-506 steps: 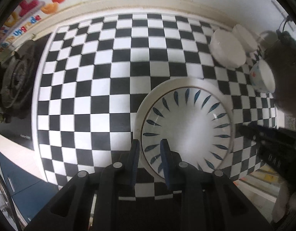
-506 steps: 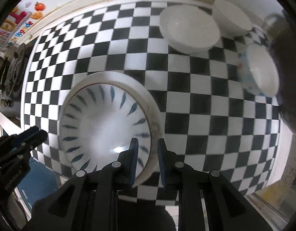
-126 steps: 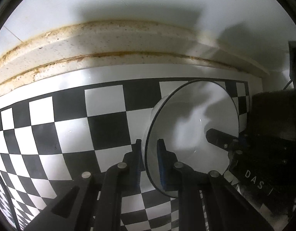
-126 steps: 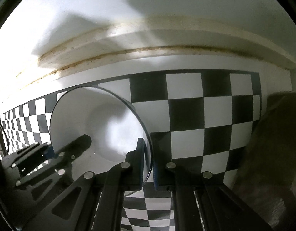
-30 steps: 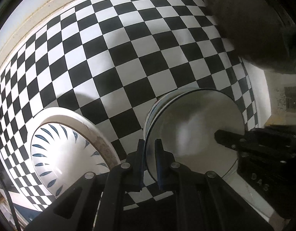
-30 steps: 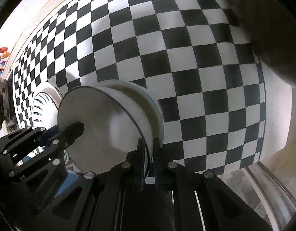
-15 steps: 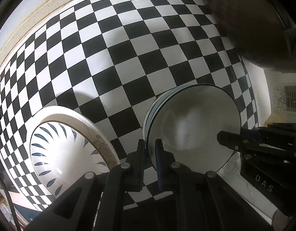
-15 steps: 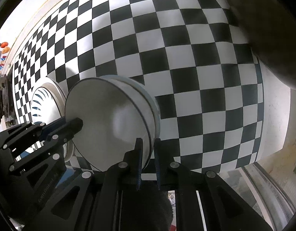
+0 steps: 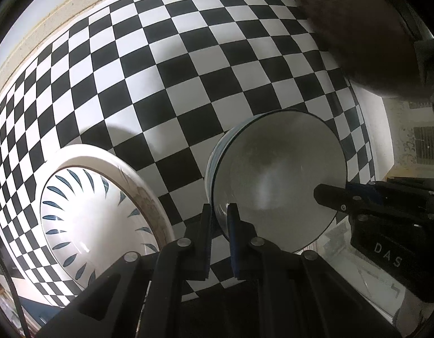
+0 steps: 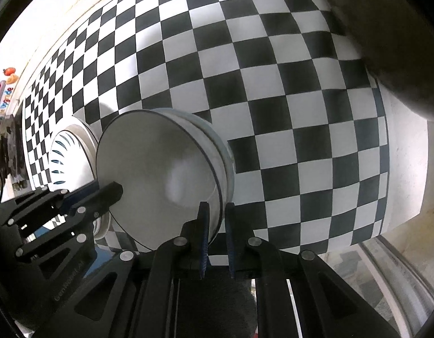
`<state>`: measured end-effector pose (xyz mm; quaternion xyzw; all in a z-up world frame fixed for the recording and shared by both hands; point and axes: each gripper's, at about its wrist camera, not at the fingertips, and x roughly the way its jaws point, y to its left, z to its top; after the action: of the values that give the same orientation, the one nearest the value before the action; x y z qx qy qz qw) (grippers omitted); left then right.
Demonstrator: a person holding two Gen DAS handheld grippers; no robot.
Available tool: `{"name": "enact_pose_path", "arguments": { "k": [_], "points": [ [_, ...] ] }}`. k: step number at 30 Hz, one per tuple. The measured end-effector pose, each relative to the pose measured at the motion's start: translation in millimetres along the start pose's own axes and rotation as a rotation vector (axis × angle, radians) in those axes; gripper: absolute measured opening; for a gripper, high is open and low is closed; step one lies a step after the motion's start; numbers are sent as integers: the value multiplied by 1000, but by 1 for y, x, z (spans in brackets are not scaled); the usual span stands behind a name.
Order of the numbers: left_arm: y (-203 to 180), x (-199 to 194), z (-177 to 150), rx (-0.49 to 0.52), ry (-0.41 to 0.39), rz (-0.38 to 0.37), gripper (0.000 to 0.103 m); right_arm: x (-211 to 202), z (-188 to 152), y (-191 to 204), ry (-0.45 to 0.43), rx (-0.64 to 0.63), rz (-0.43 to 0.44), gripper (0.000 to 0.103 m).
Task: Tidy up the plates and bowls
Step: 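Open both grippers and raise them away from the bowls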
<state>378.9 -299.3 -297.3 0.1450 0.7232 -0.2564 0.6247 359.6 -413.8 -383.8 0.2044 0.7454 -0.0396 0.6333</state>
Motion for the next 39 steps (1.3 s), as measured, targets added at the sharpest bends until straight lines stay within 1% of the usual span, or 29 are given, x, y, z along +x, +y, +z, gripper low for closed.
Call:
{"name": "enact_pose_path", "arguments": {
  "k": [6,9,12,14,16,21,27,30,33,39],
  "points": [
    [2,-2,-3,-9,-4,-7,10,-1,-2,-1,-6,9,4,13],
    [1,-9,-6,-7,-31,6,12,-9,-6,3,-45,-9,-32,13],
    [-1,-18,-9,3,-59,17,12,-18,-12,6,-77,-22,-58,13],
    [-4,-26,-12,11,-83,38,12,-25,-17,8,-99,-32,-70,13],
    [-5,-34,-14,20,-110,59,12,-32,-23,11,-121,-36,-72,13],
    [-3,-52,-18,24,-153,69,12,-47,-38,14,-156,-41,-62,13],
    [-6,-81,-32,38,-201,55,12,-70,-57,21,-217,-44,-60,13],
    [-8,-100,-42,49,-237,54,12,-85,-66,24,-252,-48,-65,13],
    [-12,-125,-53,64,-288,52,12,-107,-79,28,-299,-55,-65,13],
    [-17,-160,-73,89,-354,49,12,-144,-110,39,-374,-69,-59,13]
  ]
}}
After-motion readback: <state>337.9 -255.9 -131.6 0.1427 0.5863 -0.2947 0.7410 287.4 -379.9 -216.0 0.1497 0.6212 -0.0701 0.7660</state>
